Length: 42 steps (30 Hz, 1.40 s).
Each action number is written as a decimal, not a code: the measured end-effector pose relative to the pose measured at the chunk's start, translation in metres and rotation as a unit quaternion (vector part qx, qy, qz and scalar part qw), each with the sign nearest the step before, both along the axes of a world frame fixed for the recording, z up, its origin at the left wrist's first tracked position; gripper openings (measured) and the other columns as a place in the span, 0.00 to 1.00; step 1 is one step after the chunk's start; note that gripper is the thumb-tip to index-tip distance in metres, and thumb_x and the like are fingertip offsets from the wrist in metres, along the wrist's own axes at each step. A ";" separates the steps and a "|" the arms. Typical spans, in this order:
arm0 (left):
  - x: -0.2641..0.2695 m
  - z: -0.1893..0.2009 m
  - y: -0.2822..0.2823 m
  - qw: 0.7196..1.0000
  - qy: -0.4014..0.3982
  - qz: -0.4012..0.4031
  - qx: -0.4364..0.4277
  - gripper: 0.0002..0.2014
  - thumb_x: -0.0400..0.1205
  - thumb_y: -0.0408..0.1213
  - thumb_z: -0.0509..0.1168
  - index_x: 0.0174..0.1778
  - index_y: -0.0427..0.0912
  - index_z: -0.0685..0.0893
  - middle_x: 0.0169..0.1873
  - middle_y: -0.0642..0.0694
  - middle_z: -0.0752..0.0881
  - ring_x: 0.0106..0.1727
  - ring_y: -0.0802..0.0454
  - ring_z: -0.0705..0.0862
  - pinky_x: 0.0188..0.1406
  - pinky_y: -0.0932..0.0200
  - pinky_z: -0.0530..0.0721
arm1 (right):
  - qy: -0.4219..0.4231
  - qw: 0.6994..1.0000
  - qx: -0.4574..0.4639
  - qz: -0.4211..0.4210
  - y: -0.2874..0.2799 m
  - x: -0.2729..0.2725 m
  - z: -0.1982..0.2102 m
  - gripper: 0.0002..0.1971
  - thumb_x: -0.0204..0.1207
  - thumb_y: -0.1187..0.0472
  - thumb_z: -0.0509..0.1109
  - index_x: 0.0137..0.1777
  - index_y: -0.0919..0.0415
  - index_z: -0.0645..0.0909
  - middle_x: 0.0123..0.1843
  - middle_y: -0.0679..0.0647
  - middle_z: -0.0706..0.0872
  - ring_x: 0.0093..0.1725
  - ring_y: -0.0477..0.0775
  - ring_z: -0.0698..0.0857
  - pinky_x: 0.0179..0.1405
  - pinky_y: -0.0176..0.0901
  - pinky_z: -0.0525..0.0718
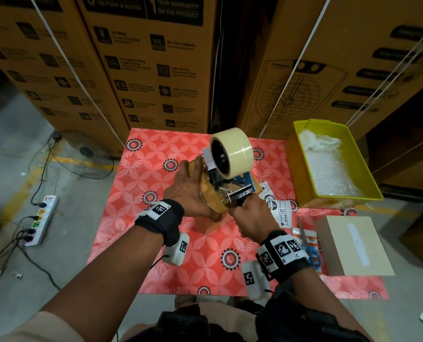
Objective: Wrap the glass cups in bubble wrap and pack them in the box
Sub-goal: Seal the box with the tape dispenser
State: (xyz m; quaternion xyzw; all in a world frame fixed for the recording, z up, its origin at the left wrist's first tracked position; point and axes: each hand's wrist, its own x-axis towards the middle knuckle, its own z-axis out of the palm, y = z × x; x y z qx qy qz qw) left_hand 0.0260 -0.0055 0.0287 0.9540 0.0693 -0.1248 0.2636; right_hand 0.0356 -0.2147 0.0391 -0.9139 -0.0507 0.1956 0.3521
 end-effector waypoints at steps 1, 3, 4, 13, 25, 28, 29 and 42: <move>0.000 0.001 0.000 1.000 0.003 0.000 0.001 0.87 0.40 0.76 0.81 0.90 0.62 0.36 0.78 0.48 0.54 0.80 0.35 0.69 0.60 0.38 0.91 | -0.001 1.000 -0.003 0.001 -0.001 -0.001 0.000 0.11 0.68 0.59 0.68 0.37 0.69 0.81 0.29 0.65 0.87 0.32 0.72 0.88 0.34 0.66 0.91; 0.000 0.001 0.000 1.000 0.007 0.000 0.003 0.87 0.41 0.76 0.82 0.90 0.61 0.35 0.80 0.48 0.54 0.82 0.35 0.67 0.61 0.38 0.90 | -0.003 1.000 -0.006 0.002 -0.001 -0.001 0.000 0.11 0.68 0.58 0.68 0.37 0.68 0.81 0.29 0.63 0.87 0.32 0.71 0.88 0.35 0.65 0.91; 0.000 0.001 0.000 1.000 0.008 0.000 0.004 0.87 0.41 0.75 0.82 0.90 0.61 0.35 0.80 0.48 0.53 0.82 0.35 0.66 0.62 0.38 0.90 | -0.004 1.000 -0.007 0.002 -0.002 -0.002 -0.001 0.11 0.68 0.58 0.68 0.37 0.68 0.81 0.29 0.62 0.87 0.32 0.70 0.88 0.35 0.65 0.91; 0.001 0.000 0.001 1.000 0.000 0.004 -0.002 0.87 0.41 0.75 0.82 0.90 0.64 0.33 0.77 0.50 0.55 0.82 0.35 0.66 0.61 0.36 0.90 | -0.004 1.000 0.006 0.001 -0.001 -0.002 -0.001 0.11 0.68 0.58 0.69 0.39 0.67 0.82 0.32 0.64 0.89 0.34 0.70 0.89 0.35 0.66 0.91; -0.001 0.005 0.000 1.000 0.009 0.000 0.013 0.87 0.40 0.77 0.80 0.90 0.63 0.32 0.78 0.49 0.54 0.82 0.37 0.68 0.57 0.37 0.91 | 0.003 1.000 0.013 -0.001 -0.007 -0.015 0.012 0.11 0.65 0.55 0.65 0.27 0.58 0.70 0.26 0.54 0.81 0.30 0.63 0.83 0.32 0.50 0.82; -0.001 0.005 0.000 1.000 0.012 -0.002 0.012 0.87 0.41 0.76 0.80 0.90 0.61 0.33 0.78 0.49 0.54 0.82 0.37 0.68 0.58 0.42 0.89 | -0.002 1.000 0.010 -0.002 -0.009 -0.017 0.010 0.11 0.65 0.56 0.66 0.29 0.64 0.74 0.27 0.59 0.85 0.31 0.68 0.87 0.34 0.58 0.89; -0.001 0.005 0.000 1.000 0.012 -0.003 0.010 0.87 0.42 0.76 0.81 0.91 0.60 0.33 0.79 0.49 0.53 0.82 0.36 0.68 0.61 0.43 0.89 | -0.005 1.000 0.009 -0.002 -0.009 -0.017 0.008 0.12 0.66 0.57 0.66 0.30 0.67 0.75 0.27 0.61 0.86 0.31 0.68 0.88 0.33 0.60 0.90; 0.001 0.002 0.001 0.999 0.034 0.003 0.009 0.88 0.43 0.74 0.83 0.89 0.62 0.27 0.85 0.48 0.47 0.88 0.34 0.59 0.74 0.37 0.84 | -0.013 1.000 0.005 0.008 -0.009 -0.019 0.014 0.12 0.66 0.57 0.66 0.33 0.69 0.75 0.31 0.65 0.86 0.34 0.71 0.87 0.34 0.60 0.89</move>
